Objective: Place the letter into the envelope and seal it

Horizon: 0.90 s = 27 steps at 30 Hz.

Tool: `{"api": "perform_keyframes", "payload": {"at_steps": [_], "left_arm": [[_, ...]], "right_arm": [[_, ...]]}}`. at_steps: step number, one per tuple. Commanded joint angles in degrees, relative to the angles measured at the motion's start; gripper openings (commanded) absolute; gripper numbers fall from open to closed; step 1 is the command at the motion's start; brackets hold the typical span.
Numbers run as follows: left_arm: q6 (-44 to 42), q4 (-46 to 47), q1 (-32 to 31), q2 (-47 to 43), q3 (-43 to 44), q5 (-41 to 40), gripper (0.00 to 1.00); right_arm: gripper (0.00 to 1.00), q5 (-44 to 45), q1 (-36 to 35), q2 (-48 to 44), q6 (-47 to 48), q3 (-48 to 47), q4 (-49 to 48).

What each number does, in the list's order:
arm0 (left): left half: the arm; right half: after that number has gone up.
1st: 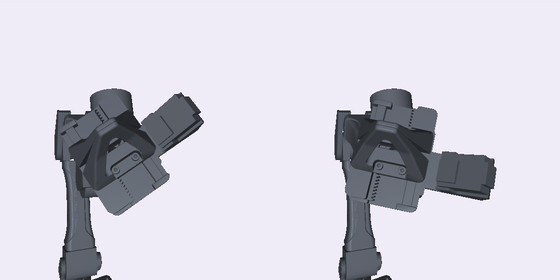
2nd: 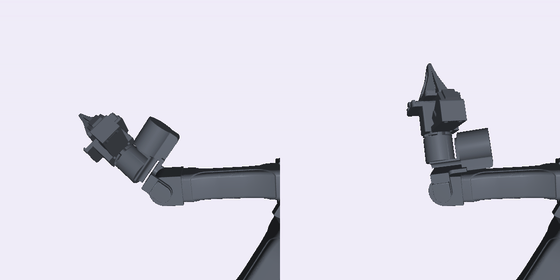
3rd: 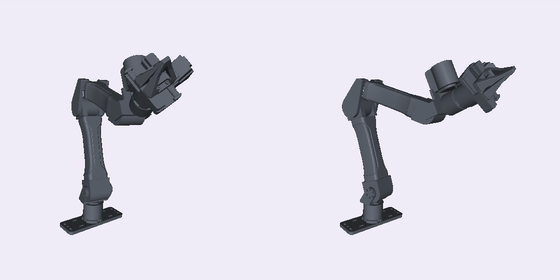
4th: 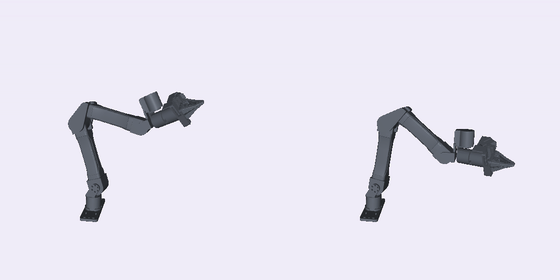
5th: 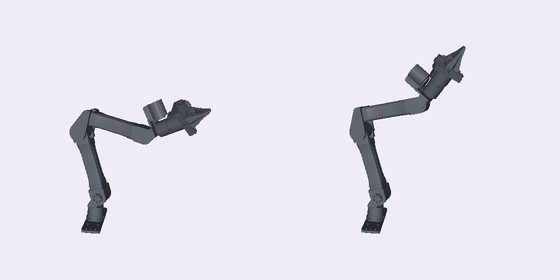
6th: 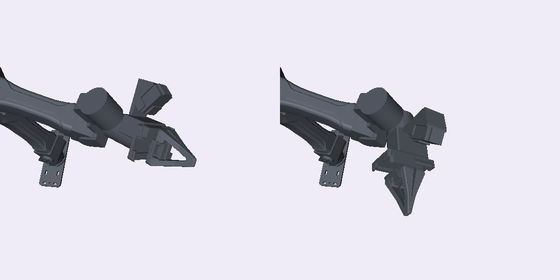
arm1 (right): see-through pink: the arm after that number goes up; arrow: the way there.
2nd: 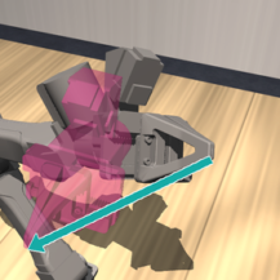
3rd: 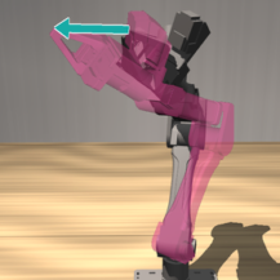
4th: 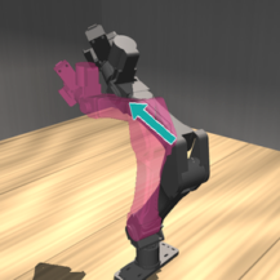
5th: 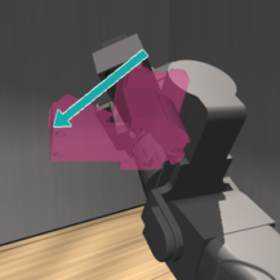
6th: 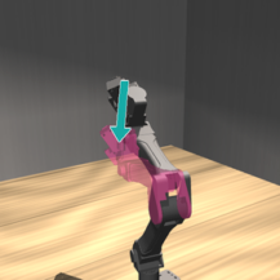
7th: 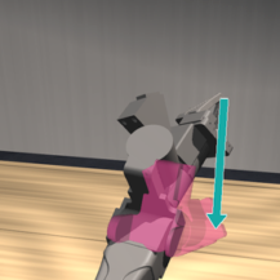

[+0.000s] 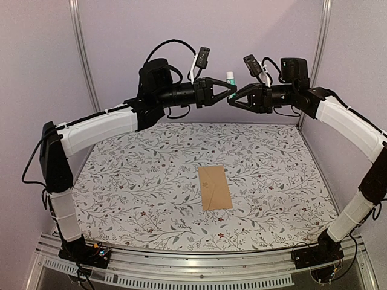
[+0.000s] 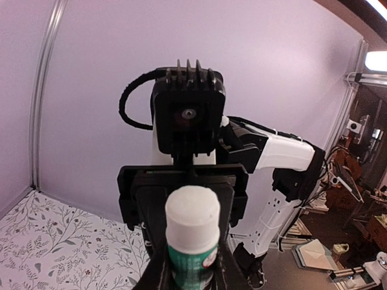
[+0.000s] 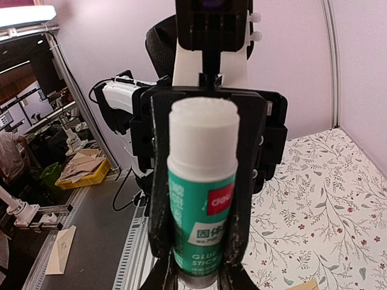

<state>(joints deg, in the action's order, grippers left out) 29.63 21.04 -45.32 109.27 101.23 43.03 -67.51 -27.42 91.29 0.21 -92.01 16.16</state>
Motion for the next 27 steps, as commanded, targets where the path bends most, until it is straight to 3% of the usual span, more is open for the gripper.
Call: {"api": "perform_keyframes", "payload": {"at_steps": [1,7,8,10,12,19,23,27], "left_arm": [[-0.5,0.6,0.2,-0.1,0.9,-2.4,0.00],[-0.9,1.0,0.2,-0.5,0.4,-5.0,0.00],[-1.0,1.0,0.2,-0.5,0.4,-5.6,0.00],[-1.1,1.0,0.2,-0.6,0.4,-5.8,0.00],[-1.1,1.0,0.2,-0.6,0.3,-5.9,0.00],[-0.5,0.9,0.2,-0.2,0.4,-6.0,0.00],[-0.3,0.9,0.1,0.0,0.5,-5.8,0.00],[0.1,0.9,0.1,0.5,0.8,-5.3,0.00]], "right_arm": [[0.19,1.1,-0.3,-1.8,-1.9,1.4,-1.6],[0.15,4.6,-0.3,-2.3,-1.8,3.1,-0.8],[0.16,5.4,-0.3,-2.4,-1.8,3.3,-0.6],[0.28,6.2,-0.3,-2.6,-1.9,3.5,-0.4],[0.31,6.2,-0.3,-2.7,-1.9,3.3,-0.4],[0.22,6.6,-0.3,-3.0,-2.2,3.2,-1.0],[0.43,7.2,-0.3,-3.2,-3.2,2.3,-1.5],[0.42,7.5,-0.3,-2.9,-4.3,1.9,-2.3]]}}
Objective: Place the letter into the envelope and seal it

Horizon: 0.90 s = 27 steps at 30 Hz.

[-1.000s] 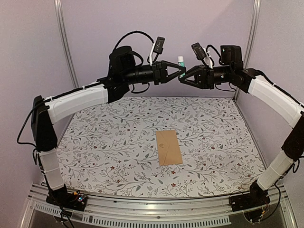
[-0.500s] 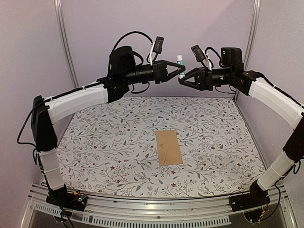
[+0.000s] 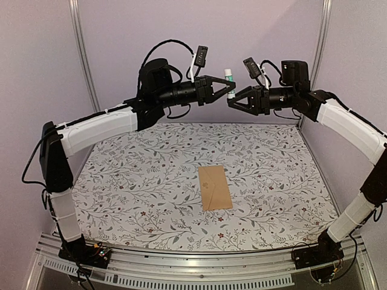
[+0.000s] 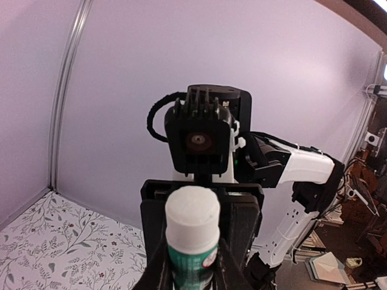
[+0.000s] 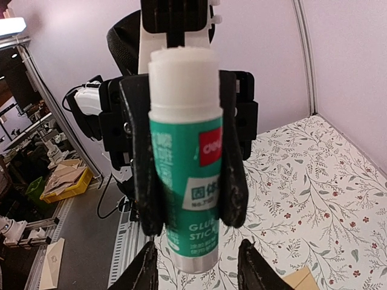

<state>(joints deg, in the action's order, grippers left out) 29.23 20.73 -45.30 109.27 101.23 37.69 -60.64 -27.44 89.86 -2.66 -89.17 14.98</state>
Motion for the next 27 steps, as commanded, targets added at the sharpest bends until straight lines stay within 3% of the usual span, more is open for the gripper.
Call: {"api": "perform_keyframes", "payload": {"at_steps": [1,5,10,16,21,25,27], "left_arm": [[0.6,1.1,0.1,0.5,0.9,0.0,0.00],[0.6,0.9,0.1,0.3,0.7,-0.1,0.00],[0.7,0.5,0.1,0.5,0.8,-0.2,0.00],[0.9,-0.4,0.1,1.1,1.4,-0.5,0.00],[1.0,-3.9,0.1,1.8,3.0,-3.9,0.00],[0.9,-5.5,-0.4,2.3,4.3,-12.0,0.00],[0.2,-7.4,-1.4,2.8,5.9,-19.7,0.00]], "right_arm": [[0.40,0.3,-0.2,-1.3,-1.5,-0.9,-1.3],[0.31,-0.8,-0.3,-1.1,-2.3,-1.1,-2.2],[0.28,-1.0,-0.2,-1.0,-3.0,-1.5,-2.9],[0.14,-0.8,-0.2,-1.0,-3.3,-1.5,-3.4],[0.06,3.3,-0.4,-1.1,-3.7,-3.8,-4.2],[0.02,16.0,-3.4,-1.5,1.9,-8.5,-0.4],[0.00,31.0,-7.1,-2.7,7.1,-8.2,-0.9]]}}
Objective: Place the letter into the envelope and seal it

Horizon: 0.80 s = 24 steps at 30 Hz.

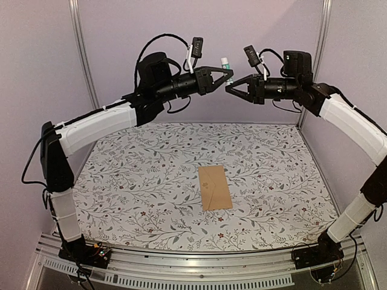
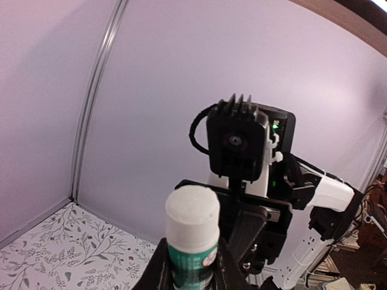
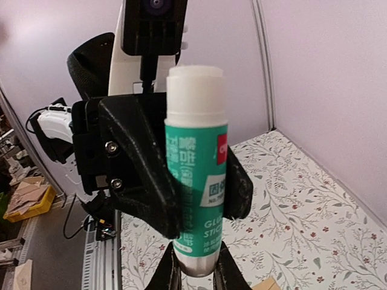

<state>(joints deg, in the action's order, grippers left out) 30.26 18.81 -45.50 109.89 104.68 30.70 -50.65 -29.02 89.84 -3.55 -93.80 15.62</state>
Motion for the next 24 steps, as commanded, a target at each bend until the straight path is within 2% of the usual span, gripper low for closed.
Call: {"api": "perform_keyframes", "payload": {"at_steps": [1,5,7,8,10,12,14,17,19,24], "left_arm": [[-1.1,-6.3,-1.8,2.5,3.4,-17.0,0.00],[-1.7,-9.2,-3.2,4.5,7.7,-30.2,0.00],[-1.7,-9.4,-3.2,5.1,9.1,-32.3,0.00],[-1.9,-9.3,-3.1,5.1,9.6,-32.8,0.00],[-3.1,-8.8,-3.1,4.6,9.7,-32.7,0.00],[-4.9,-8.6,-2.8,3.5,9.3,-31.4,0.00],[-7.5,-7.9,-2.2,1.9,7.9,-25.8,0.00],[-10.9,-5.8,-1.0,-1.5,3.4,-16.6,0.02],[-11.8,-3.8,0.1,-3.6,-0.5,-9.9,0.01],[-9.2,1.7,1.9,-6.5,-7.6,3.9,0.00]], "right_arm": [[0.00,27.8,-7.4,-3.4,9.0,-2.6,-2.9],[0.00,57.2,-17.3,-5.6,16.2,2.1,-10.9],[0.00,63.5,-20.0,-4.7,17.7,2.1,-12.0],[0.00,62.8,-20.4,-4.4,17.3,2.1,-11.4],[0.03,59.3,-20.5,-4.3,15.8,1.9,-9.1],[0.21,56.3,-20.1,-4.8,15.1,2.0,-5.1],[0.32,48.5,-17.9,-6.0,15.0,3.2,-0.4],[0.42,35.0,-12.3,-9.1,13.7,6.6,4.1],[0.47,27.3,-8.8,-11.0,12.3,8.2,5.2],[0.50,9.8,-5.1,-11.3,16.3,6.9,9.8]]}}
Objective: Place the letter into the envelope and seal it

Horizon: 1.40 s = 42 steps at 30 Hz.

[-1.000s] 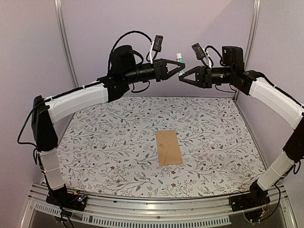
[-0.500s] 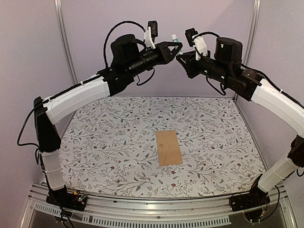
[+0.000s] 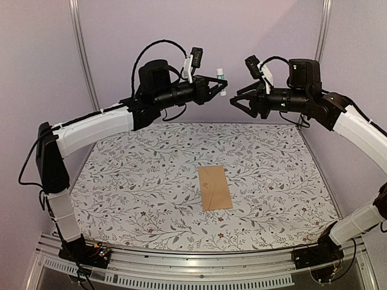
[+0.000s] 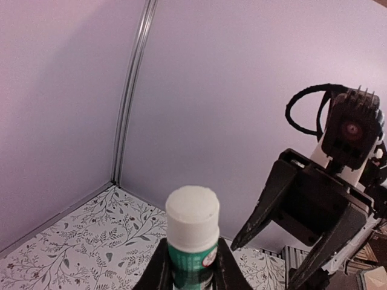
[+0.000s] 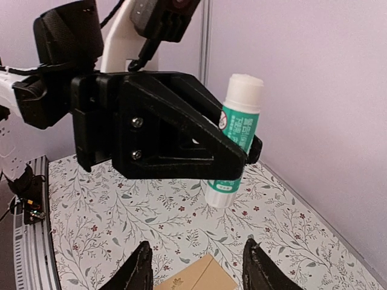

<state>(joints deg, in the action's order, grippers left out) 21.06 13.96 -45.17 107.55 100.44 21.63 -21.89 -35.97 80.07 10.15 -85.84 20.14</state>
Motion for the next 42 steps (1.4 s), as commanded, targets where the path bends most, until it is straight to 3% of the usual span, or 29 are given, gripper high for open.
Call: {"api": "perform_keyframes", "payload": {"at_steps": [1,7,11,30,42], "left_arm": [[1.0,7.7,1.6,-4.3,-4.1,14.8,0.00],[6.1,11.5,1.6,-2.8,-3.4,21.5,0.00],[7.3,11.7,1.5,-1.9,-2.2,23.6,0.00],[9.4,10.9,1.5,0.2,-1.1,23.4,0.00],[9.5,10.4,1.5,0.5,-1.1,22.9,0.00]], "right_arm": [[0.50,-21.1,1.9,-1.0,5.0,-1.7,6.5],[0.48,-27.5,3.1,4.5,5.2,-7.6,10.6],[0.49,-33.0,5.1,9.3,0.2,-11.4,10.5],[0.50,-40.0,5.6,12.6,-6.4,-13.4,4.6],[0.25,-39.1,5.6,12.7,-8.3,-13.2,3.2]]}}
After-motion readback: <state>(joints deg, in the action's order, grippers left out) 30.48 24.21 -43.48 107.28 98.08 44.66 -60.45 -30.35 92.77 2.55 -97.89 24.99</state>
